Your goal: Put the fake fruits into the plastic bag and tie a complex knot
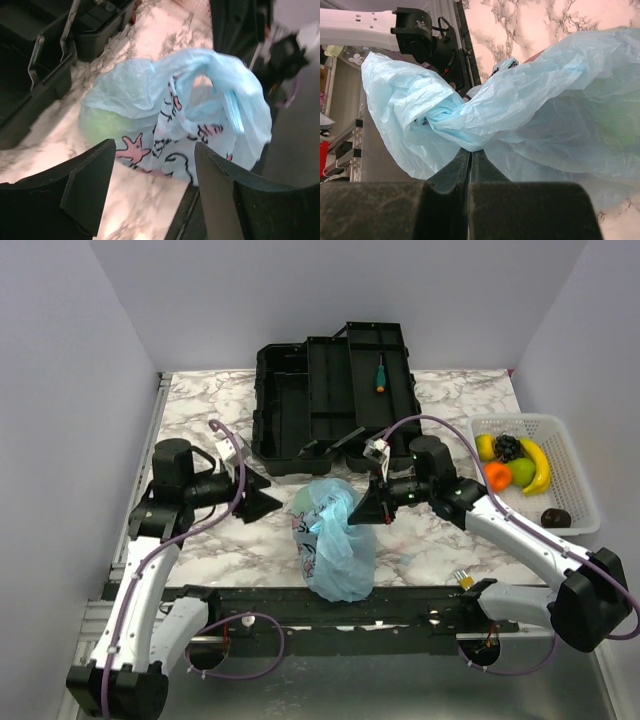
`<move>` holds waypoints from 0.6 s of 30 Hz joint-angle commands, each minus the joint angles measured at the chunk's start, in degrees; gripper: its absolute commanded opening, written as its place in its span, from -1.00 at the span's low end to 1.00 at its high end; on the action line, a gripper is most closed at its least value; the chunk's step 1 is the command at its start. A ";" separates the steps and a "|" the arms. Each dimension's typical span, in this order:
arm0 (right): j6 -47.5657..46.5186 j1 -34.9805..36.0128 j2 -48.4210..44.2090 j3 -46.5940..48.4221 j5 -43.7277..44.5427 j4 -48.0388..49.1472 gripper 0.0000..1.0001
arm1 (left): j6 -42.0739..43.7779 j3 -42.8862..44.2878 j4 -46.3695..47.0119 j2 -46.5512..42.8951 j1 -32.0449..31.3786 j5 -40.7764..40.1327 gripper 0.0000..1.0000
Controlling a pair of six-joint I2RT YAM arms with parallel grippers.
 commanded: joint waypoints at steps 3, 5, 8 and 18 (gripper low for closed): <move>2.35 0.21 -1.56 -1.64 1.28 1.63 -0.99 | 35.63 4.22 -27.42 -5.42 -7.48 -3.03 0.34; 2.56 0.21 -1.50 -1.65 1.46 1.85 -0.99 | 30.15 2.48 -21.17 -6.65 -13.11 -9.03 0.36; 2.69 0.22 -1.63 -1.54 1.72 1.77 -0.99 | 24.74 2.11 -14.92 -5.45 -20.88 -15.38 0.37; 2.35 0.21 -1.01 -0.58 1.99 1.28 -0.99 | 16.73 3.63 -4.44 1.51 -31.33 -21.89 0.37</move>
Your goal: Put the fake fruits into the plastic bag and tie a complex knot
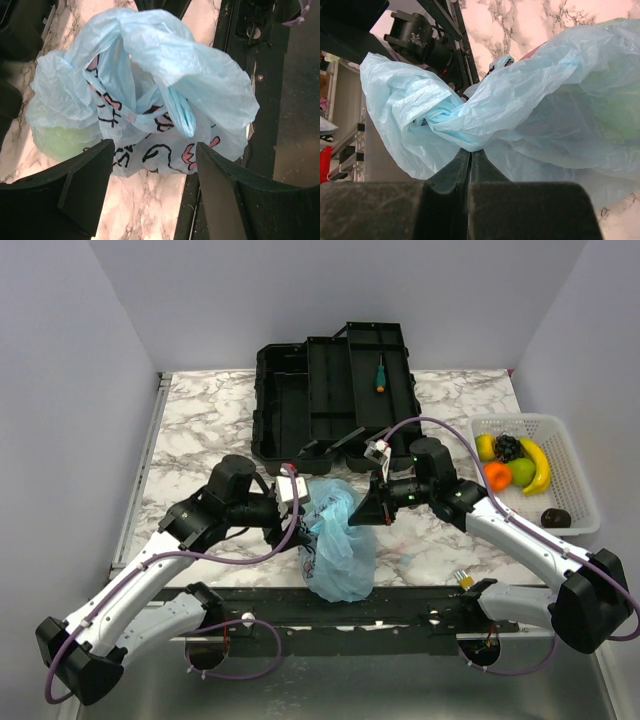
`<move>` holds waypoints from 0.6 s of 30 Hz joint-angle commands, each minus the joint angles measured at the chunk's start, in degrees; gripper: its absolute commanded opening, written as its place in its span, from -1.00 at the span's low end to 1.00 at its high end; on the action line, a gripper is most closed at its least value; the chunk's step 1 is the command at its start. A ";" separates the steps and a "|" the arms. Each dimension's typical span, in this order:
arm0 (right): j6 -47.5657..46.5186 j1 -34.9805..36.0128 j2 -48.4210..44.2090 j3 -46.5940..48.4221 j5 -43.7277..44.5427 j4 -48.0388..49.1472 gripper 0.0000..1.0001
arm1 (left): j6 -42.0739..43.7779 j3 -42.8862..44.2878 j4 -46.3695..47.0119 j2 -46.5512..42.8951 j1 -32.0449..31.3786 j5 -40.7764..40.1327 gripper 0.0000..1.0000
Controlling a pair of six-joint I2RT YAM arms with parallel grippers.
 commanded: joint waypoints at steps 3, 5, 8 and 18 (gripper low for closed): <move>0.27 0.17 -0.26 0.73 1.10 0.63 -0.99 | -5.40 1.39 6.73 1.46 -4.35 -3.14 0.51; 0.23 0.21 -0.24 0.74 1.08 0.62 -0.99 | -6.55 1.76 7.31 1.97 -5.23 -3.37 0.53; 0.25 0.21 -0.24 0.53 1.03 0.54 -0.98 | -8.51 2.48 8.20 2.77 -5.61 -3.91 0.53; -3.29 0.14 -0.35 2.56 2.90 -5.25 -0.99 | -11.91 0.51 6.82 2.62 -1.76 -6.85 -0.85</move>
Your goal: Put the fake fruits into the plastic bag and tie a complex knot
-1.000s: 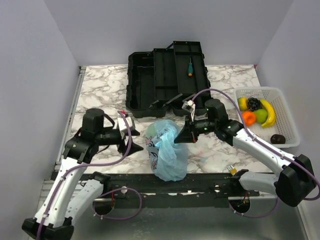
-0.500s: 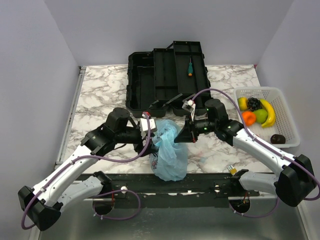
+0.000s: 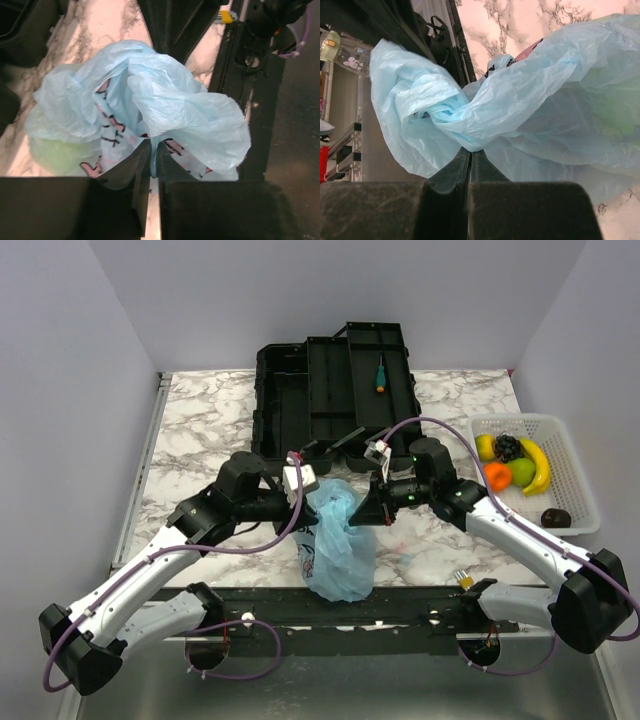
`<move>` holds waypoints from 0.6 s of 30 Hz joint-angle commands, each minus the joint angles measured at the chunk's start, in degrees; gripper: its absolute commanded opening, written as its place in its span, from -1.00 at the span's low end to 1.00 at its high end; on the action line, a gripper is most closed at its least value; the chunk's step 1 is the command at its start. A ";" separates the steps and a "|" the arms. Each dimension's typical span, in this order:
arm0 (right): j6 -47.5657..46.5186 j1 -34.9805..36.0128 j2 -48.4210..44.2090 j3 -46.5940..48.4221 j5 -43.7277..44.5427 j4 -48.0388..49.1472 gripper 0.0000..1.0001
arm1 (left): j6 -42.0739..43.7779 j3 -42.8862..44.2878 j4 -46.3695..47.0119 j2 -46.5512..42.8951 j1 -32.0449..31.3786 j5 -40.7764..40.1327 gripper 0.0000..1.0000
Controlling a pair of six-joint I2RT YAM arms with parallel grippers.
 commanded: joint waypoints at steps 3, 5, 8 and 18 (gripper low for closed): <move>-7.04 -0.03 -0.93 3.77 4.46 -9.43 -0.99 | -3.37 -1.66 -2.90 -1.52 9.45 0.65 -1.00; -9.55 -0.92 -1.21 4.64 5.58 -12.53 -0.99 | -3.78 -2.42 -3.74 -2.46 14.01 1.42 -1.00; -14.49 -3.16 -1.30 6.02 8.17 -17.43 -0.99 | -2.34 -3.54 -5.36 -4.01 19.12 0.99 -1.00; -25.00 -9.27 -2.02 8.17 19.03 -24.17 -0.99 | 7.35 -6.08 -7.15 -3.63 24.21 -5.33 -1.00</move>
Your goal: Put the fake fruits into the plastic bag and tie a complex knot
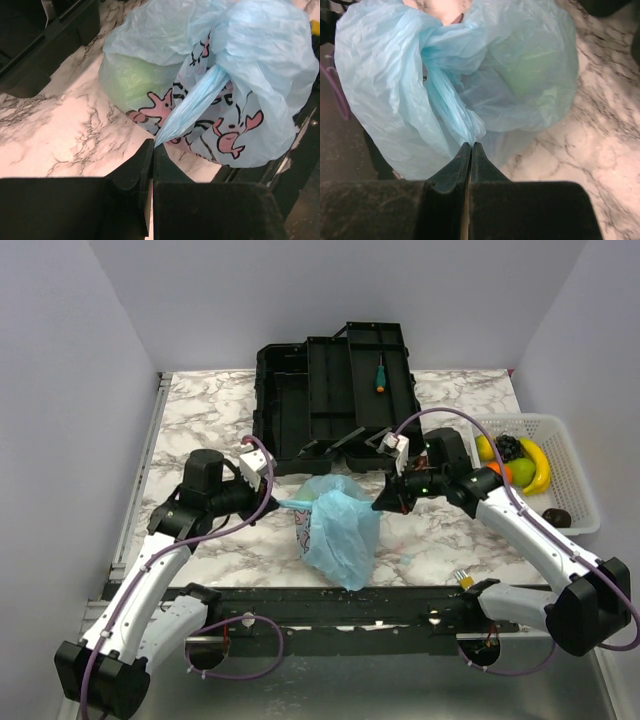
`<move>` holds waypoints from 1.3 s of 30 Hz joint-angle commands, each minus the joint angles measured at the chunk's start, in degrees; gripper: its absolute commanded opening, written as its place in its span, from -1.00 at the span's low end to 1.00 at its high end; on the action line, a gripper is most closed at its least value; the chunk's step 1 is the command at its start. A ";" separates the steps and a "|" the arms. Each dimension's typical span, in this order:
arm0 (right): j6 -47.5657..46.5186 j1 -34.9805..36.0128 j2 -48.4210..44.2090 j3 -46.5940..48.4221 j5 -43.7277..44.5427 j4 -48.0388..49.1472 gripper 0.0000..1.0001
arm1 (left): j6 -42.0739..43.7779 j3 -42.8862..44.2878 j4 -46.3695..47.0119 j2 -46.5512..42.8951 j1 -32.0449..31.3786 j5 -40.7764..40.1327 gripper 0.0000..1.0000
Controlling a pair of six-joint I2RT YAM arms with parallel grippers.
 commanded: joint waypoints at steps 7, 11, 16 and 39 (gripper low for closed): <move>-10.66 -2.47 -3.59 1.81 14.50 -5.80 -0.99 | 22.62 -6.82 -0.40 -2.47 1.37 -11.36 -1.00; -16.68 -2.76 -5.47 -1.73 15.29 -9.78 -0.99 | 27.79 -9.44 -0.21 -3.67 1.98 -13.16 -1.00; -25.30 -2.74 -4.82 -4.43 6.67 -16.62 -0.99 | 30.93 -9.71 -2.15 -2.29 2.07 -7.94 -1.00; -50.77 0.55 2.83 4.57 -4.64 -12.13 0.64 | 22.28 -1.78 0.59 3.27 0.31 2.31 -1.00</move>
